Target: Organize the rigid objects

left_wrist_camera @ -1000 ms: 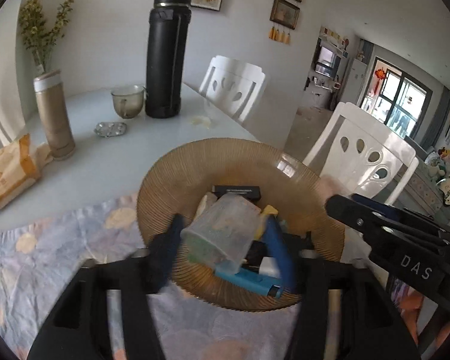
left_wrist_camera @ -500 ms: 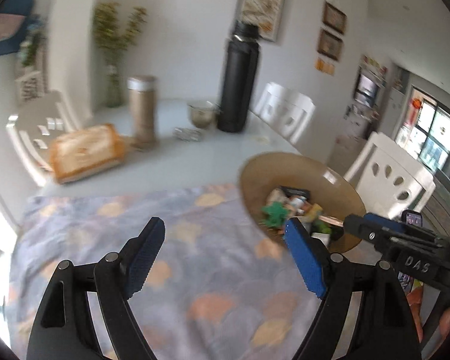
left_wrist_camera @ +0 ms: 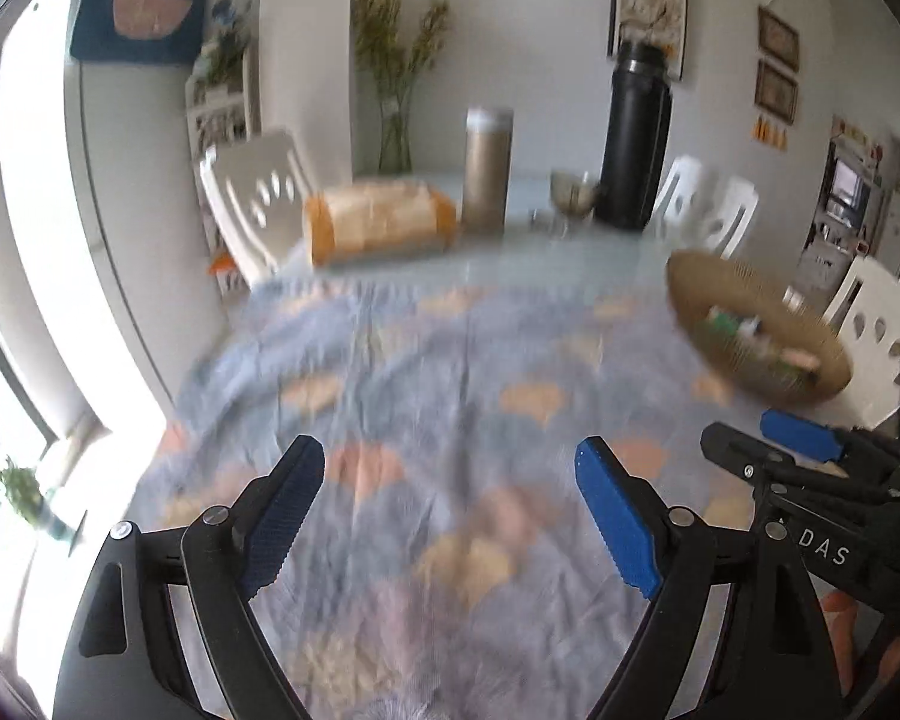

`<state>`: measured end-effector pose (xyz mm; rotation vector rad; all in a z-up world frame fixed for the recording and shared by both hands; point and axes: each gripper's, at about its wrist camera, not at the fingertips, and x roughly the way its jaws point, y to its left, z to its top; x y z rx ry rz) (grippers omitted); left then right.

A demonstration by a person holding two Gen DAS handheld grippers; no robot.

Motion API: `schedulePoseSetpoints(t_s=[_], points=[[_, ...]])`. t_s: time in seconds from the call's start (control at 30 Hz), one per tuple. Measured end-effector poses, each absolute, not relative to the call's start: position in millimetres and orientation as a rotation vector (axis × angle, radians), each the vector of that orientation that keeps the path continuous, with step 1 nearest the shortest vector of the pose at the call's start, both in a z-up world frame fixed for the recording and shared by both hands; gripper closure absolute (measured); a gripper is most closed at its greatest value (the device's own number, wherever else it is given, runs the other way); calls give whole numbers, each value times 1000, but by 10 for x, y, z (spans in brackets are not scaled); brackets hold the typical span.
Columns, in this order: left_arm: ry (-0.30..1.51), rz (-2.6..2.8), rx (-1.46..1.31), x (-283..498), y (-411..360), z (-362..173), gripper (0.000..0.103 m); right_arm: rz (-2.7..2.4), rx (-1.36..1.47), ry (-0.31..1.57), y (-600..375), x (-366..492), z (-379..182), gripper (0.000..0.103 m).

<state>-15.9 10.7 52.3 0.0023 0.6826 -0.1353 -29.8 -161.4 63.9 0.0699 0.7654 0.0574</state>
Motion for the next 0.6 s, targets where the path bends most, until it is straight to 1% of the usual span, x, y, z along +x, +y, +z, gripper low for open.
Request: schedulePoseSetpoints(t_s=[0.1, 0.2, 0.33, 0.43, 0.5, 0.53, 0.6], points=[[730, -132, -14, -101, 120, 244, 18, 48, 42, 808, -1572, -257, 350, 47], [772, -128, -22, -68, 78, 80, 18, 34, 40, 859, -1591, -218, 144, 47], [728, -110, 24, -196, 18, 115, 18, 38, 58, 875, -1603, -262, 38, 47], [694, -100, 63, -267, -39, 144, 18, 27, 43, 848, -1597, -318, 73, 47], [695, -112, 80, -271, -72, 145, 16, 18, 39, 832, -1596, -345, 92, 47], [700, -116, 82, -263, -76, 141, 15, 11, 38, 827, -1599, -356, 95, 46], [710, -114, 77, -251, -67, 135, 12, -3, 38, 822, -1602, -363, 104, 41]])
